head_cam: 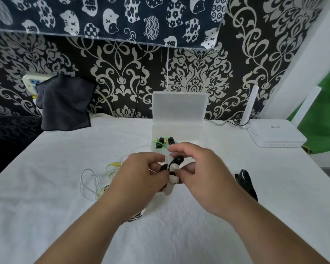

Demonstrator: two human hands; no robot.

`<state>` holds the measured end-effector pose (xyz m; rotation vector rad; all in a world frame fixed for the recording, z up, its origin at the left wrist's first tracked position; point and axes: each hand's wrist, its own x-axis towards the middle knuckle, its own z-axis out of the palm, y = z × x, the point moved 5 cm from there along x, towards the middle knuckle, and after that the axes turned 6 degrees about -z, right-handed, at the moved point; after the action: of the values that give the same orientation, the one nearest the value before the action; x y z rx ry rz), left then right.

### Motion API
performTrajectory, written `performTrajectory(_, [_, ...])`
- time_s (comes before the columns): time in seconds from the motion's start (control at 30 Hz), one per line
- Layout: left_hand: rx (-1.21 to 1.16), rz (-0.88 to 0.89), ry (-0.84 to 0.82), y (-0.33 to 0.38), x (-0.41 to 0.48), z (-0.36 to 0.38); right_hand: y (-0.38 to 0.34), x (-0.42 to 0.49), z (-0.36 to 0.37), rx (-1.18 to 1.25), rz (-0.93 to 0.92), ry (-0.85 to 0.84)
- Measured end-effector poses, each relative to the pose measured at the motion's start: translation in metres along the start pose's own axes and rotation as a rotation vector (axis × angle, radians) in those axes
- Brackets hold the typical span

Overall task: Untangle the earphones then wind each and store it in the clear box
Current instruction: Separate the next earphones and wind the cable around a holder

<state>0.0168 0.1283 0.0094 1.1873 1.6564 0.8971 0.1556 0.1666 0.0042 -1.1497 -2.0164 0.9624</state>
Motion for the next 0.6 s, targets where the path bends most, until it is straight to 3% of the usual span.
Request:
performTrajectory(0.17, [-0.26, -0.063, -0.001, -0.007, 0.003, 0.001, -0.007, 0.002, -0.003, -0.045, -0.079, 0.01])
performTrajectory(0.27, [-0.355, -0.103, 0.05, -0.011, 0.006, 0.002, -0.001, 0.004, -0.005, -0.015, -0.009, 0.04])
performTrajectory(0.4, [-0.341, -0.149, 0.152, -0.019, 0.01, 0.003, 0.015, 0.004, -0.001, 0.068, 0.151, -0.012])
performTrajectory(0.5, [-0.331, -0.18, 0.166, -0.025, 0.013, 0.005, 0.012, 0.003, 0.009, 0.091, 0.149, -0.136])
performTrajectory(0.6, [-0.363, -0.167, 0.1, -0.021, 0.013, 0.009, 0.013, 0.008, 0.008, 0.027, 0.146, -0.074])
